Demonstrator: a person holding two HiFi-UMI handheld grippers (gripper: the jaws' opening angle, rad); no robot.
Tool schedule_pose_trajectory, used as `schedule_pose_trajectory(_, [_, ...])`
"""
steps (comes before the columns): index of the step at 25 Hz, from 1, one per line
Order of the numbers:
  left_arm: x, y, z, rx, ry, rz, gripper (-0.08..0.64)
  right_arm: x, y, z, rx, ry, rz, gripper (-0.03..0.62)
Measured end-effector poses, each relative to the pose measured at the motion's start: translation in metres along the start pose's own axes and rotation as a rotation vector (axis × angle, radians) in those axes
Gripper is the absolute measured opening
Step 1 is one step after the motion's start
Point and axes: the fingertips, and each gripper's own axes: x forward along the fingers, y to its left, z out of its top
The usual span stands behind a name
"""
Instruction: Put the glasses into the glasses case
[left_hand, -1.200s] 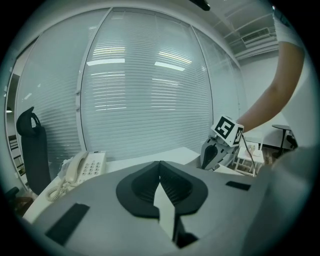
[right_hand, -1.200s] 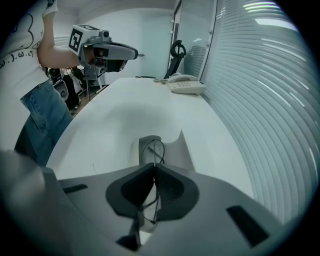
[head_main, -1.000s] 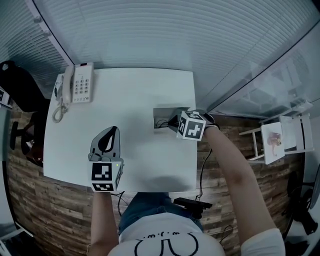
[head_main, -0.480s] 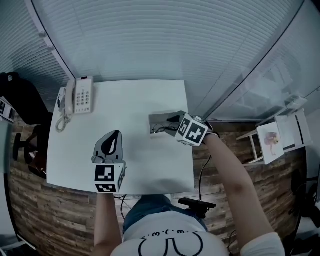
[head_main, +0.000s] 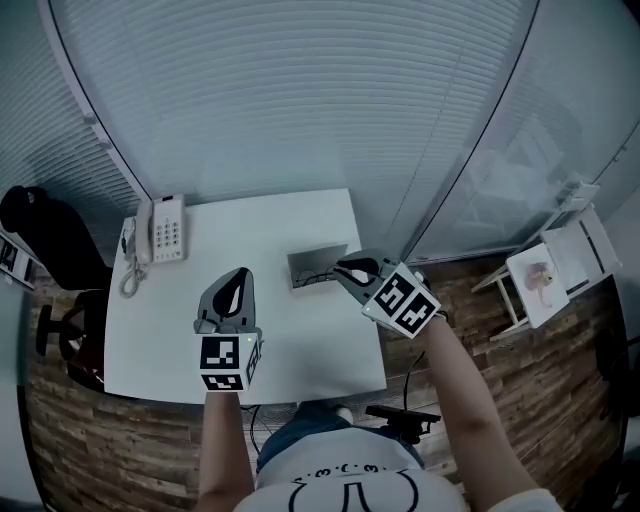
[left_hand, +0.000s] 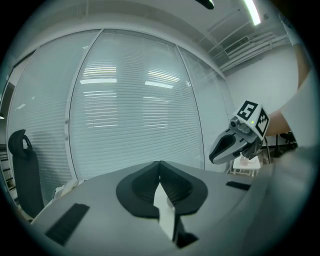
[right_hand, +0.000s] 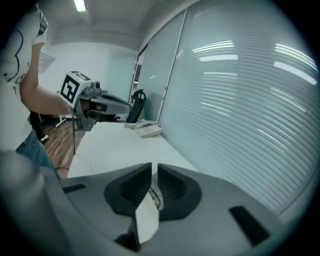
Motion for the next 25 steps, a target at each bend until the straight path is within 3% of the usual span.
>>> schedule_pose_trajectory(5, [-0.006,-0.017,0.025,0.048,-0.048,-0.010,0.017,-0.061,-0.006,0.023,0.109,-0.140,-0.219,0.012])
schedule_pose_trajectory(9, [-0.012,-0.023,0.046,0.078,-0.093,-0.012,0.017,-0.100,-0.011,0.042,0.141,-0.214,-0.358,0.011])
schedule_pose_trajectory(14, [-0.015,-0.030,0.071,0.061,-0.150,-0.015,0.017,-0.139,-0.020,0.057,0.152,-0.317,-0.468,0.011])
schedule_pose_trajectory(25, [-0.023,-0.029,0.112,0.067,-0.241,0.011,0.017,-0.182,-0.040,0.068,0.175,-0.385,-0.611,0.009])
